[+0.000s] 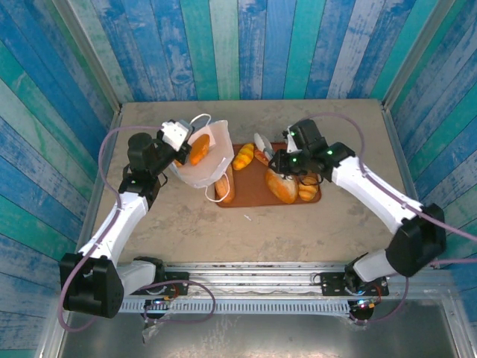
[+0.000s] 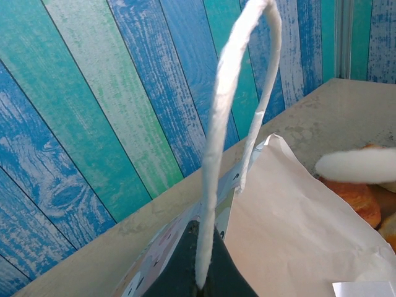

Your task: Take the fake bread out of the paper bag

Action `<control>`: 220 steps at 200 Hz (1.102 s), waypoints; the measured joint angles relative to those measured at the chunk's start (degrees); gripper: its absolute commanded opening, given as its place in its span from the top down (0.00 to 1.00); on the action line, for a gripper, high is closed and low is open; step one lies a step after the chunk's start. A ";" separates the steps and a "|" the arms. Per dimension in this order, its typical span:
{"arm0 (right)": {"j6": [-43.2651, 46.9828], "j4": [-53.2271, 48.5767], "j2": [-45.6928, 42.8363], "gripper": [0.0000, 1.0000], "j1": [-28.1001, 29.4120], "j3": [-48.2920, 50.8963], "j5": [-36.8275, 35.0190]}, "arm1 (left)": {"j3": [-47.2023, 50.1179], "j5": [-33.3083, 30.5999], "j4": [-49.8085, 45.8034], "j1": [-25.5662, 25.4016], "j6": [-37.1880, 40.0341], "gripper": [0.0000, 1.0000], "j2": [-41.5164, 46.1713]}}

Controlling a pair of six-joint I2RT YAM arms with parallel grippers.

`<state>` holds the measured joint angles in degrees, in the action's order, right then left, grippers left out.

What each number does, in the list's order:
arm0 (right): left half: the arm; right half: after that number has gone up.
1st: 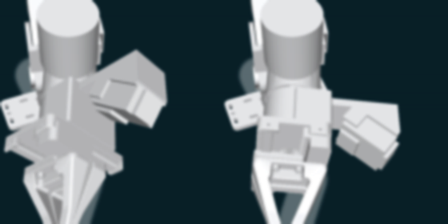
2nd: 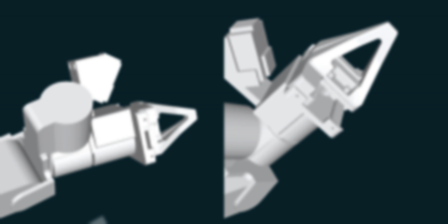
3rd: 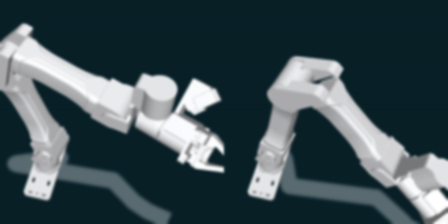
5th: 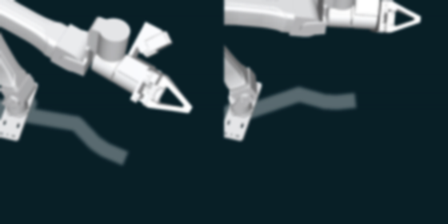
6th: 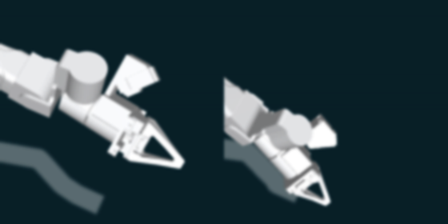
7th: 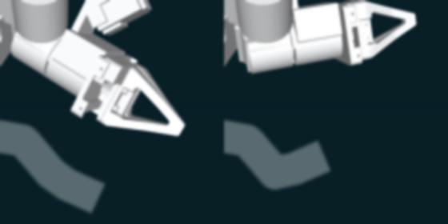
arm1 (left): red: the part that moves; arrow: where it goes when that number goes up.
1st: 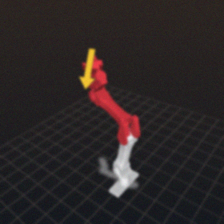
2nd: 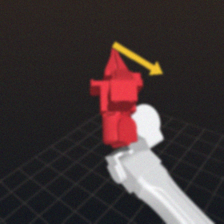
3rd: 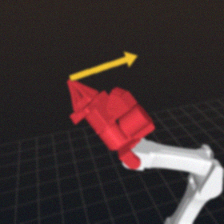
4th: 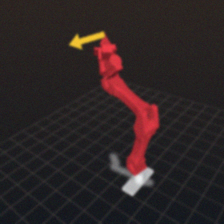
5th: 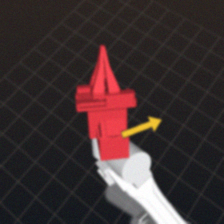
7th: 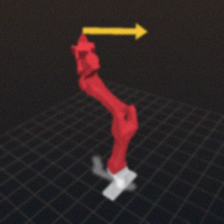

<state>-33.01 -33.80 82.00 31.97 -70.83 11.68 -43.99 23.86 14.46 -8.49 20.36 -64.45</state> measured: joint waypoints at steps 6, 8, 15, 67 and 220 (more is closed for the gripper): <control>0.02 -0.33 -1.51 0.67 0.04 0.26 0.07 | 0.00 0.24 0.00 0.00 0.22 1.00 0.00; 0.04 -0.46 -2.08 0.67 0.11 0.42 0.11 | 0.00 0.28 0.00 0.00 0.22 1.00 0.00; 0.04 -0.81 -3.76 0.68 0.20 0.72 0.24 | 0.00 0.50 -0.02 0.00 0.55 1.00 0.00; -0.11 -4.37 -12.35 0.70 4.33 1.40 2.23 | 0.07 2.29 -0.20 0.00 2.56 1.00 0.00; 0.50 -11.50 11.30 0.68 14.03 -19.91 11.30 | 0.13 5.03 -0.20 0.00 4.07 1.00 0.00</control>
<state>-32.51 -45.30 93.30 46.00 -90.74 22.98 -43.86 28.88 14.26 -8.49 24.43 -64.45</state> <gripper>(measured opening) 0.320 0.044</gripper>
